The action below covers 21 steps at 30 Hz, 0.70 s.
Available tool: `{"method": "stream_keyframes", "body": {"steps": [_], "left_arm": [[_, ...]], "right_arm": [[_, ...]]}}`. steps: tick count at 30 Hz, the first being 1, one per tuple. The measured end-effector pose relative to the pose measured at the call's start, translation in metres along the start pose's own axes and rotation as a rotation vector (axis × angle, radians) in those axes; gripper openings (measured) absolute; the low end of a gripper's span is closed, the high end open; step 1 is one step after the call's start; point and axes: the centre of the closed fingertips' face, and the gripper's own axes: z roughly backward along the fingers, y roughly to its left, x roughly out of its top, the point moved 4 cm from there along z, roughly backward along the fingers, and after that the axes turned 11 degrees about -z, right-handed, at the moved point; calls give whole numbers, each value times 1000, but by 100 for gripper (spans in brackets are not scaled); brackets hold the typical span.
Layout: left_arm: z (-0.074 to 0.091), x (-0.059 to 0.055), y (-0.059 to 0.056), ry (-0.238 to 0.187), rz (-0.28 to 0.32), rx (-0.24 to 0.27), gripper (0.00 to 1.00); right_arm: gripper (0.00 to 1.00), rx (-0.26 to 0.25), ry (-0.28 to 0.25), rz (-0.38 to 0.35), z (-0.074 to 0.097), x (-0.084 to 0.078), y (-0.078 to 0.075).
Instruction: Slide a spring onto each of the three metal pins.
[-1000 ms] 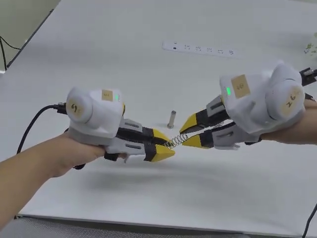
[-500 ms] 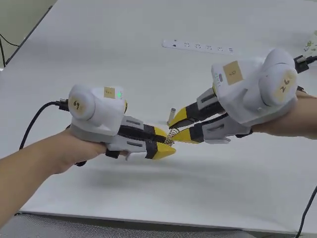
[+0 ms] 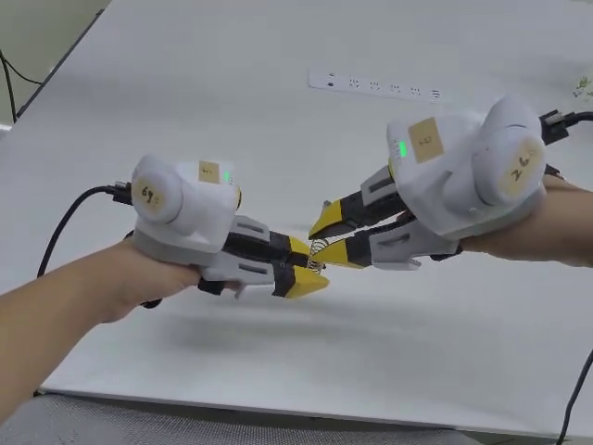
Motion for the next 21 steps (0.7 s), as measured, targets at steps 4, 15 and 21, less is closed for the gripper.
{"method": "stream_keyframes", "body": {"steps": [4,15,21], "left_arm": [[3,0,1,-4,13,8,3],[4,3,1,-6,19,15,6],[7,1,3,1,14,35,11]], "right_arm": [[7,-4,4,17,1,1,-1],[7,-9,40,62,2,0,0],[7,-17,45,63,5,0,-2]]}}
